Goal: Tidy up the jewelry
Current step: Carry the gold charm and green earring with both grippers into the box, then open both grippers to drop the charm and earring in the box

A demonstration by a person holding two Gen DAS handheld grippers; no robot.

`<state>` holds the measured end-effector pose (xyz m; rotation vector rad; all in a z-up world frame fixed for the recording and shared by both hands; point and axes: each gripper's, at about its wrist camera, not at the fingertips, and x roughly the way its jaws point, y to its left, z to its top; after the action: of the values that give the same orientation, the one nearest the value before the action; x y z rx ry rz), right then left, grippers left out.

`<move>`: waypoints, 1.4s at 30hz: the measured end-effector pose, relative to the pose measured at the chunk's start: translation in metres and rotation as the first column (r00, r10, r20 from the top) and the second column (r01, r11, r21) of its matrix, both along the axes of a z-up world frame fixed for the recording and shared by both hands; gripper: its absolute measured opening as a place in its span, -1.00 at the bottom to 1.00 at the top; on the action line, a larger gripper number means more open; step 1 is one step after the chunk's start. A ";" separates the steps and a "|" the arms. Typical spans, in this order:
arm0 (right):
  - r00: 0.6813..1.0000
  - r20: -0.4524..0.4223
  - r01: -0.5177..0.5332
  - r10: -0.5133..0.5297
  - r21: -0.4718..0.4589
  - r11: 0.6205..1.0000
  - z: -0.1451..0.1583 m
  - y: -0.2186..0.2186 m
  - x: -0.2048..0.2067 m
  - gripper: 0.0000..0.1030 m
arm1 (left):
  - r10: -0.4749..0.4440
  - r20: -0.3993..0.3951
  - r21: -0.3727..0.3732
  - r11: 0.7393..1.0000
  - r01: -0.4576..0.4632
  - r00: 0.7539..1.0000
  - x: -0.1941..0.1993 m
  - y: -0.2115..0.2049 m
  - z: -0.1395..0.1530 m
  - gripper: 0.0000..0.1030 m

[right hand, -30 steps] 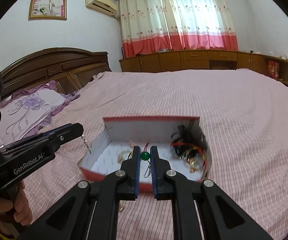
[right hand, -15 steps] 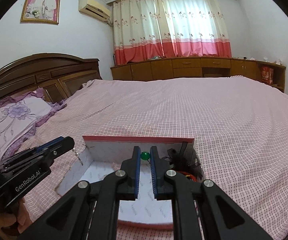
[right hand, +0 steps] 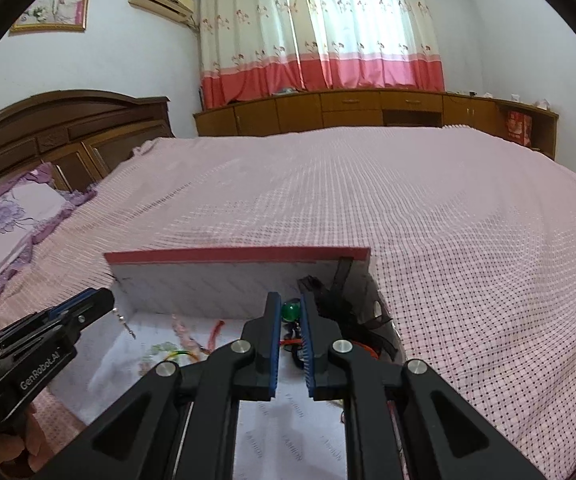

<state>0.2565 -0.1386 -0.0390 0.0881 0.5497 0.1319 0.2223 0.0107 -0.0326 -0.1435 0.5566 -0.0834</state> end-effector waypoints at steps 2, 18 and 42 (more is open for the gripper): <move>1.000 -0.014 0.006 -0.006 -0.006 1.000 -0.005 0.000 0.005 -0.79 | 0.003 -0.012 0.003 1.000 -0.003 1.000 0.005 0.001 -0.004 -0.82; 0.996 -0.086 0.010 -0.009 0.010 1.000 -0.026 -0.004 0.022 -0.78 | -0.010 -0.074 0.014 1.000 0.011 0.997 0.024 -0.004 -0.014 -0.80; 0.999 -0.031 -0.020 0.023 0.098 0.995 0.026 -0.007 -0.045 -0.44 | -0.031 -0.082 -0.048 0.998 0.027 0.996 -0.029 0.013 0.031 -0.47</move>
<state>0.2114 -0.1457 -0.0129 0.1796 0.5768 0.1782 0.1931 0.0235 -0.0021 -0.1852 0.6393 -0.1190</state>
